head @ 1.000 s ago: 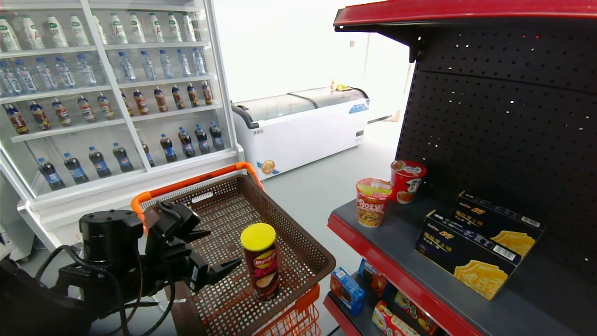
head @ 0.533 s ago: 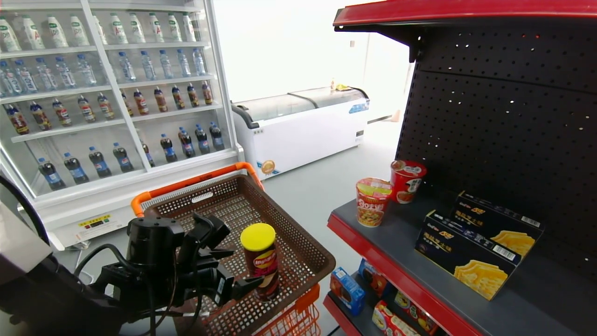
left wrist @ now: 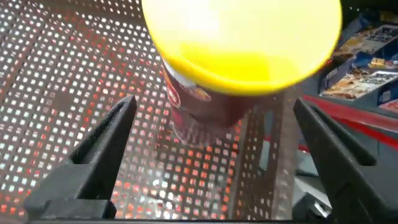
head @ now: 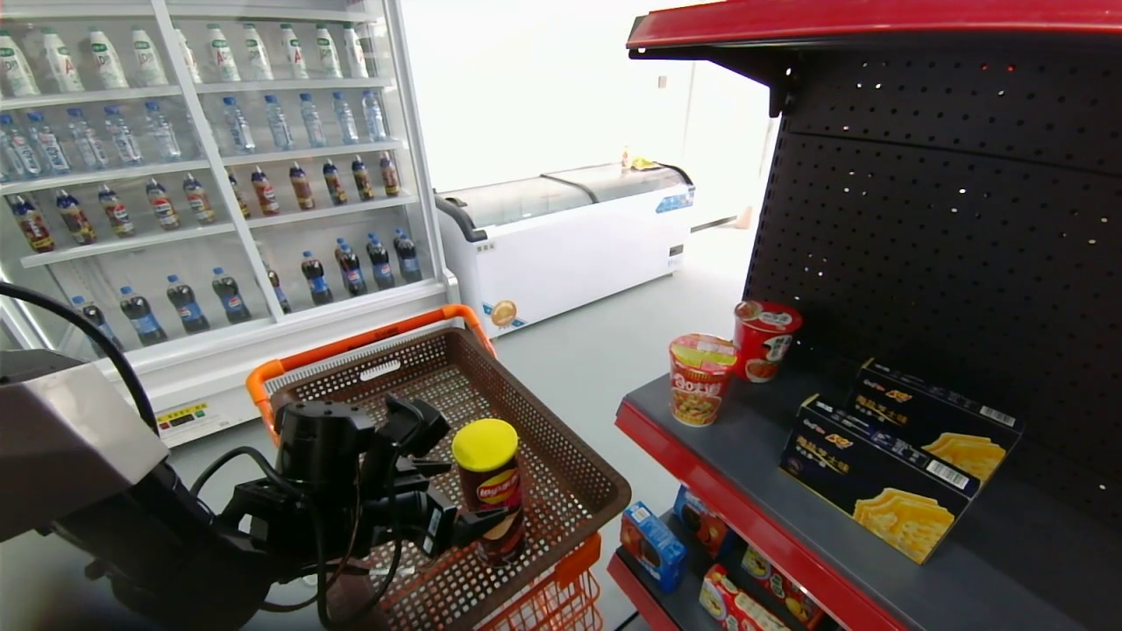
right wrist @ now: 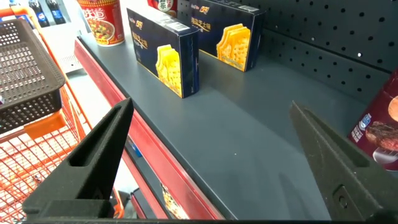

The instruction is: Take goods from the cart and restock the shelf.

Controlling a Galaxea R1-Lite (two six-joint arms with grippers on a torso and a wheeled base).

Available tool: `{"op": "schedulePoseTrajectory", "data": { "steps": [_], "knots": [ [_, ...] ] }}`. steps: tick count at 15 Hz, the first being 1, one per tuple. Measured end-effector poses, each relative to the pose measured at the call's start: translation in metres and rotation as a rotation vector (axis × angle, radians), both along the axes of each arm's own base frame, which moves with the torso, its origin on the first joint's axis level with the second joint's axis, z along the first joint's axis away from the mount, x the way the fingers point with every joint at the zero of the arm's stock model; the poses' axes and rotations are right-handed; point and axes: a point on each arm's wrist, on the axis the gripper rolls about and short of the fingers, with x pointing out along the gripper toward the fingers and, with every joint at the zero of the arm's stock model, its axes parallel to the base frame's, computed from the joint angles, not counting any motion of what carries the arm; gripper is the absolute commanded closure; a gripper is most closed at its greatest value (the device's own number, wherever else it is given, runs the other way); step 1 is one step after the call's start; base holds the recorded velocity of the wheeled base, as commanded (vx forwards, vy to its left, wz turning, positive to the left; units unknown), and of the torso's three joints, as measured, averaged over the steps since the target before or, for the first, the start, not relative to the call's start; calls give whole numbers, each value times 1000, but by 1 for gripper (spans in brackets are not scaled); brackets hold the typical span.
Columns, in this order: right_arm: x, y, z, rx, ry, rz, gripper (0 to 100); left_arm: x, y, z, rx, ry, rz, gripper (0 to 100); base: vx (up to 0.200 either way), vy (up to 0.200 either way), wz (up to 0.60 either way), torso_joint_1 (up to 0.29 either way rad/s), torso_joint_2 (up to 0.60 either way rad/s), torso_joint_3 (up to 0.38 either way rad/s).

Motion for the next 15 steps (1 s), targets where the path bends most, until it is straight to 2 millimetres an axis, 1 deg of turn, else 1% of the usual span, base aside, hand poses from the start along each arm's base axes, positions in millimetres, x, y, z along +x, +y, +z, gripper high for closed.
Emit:
{"op": "schedulePoseTrajectory", "data": {
  "steps": [4, 6, 13, 15],
  "knots": [
    [0, 0, 0, 0, 0, 0, 0, 9, -4, -11, -20, -75, -3, 0, 0, 0, 0, 0, 0, 0],
    [0, 0, 0, 0, 0, 1, 0, 9, -6, -19, -16, -60, -8, 0, 0, 0, 0, 0, 0, 0],
    [0, 0, 0, 0, 0, 0, 0, 15, -9, -31, -41, -136, -12, 0, 0, 0, 0, 0, 0, 0],
    [0, 0, 0, 0, 0, 0, 0, 16, -10, -37, -37, -128, -15, 0, 0, 0, 0, 0, 0, 0]
  ]
}}
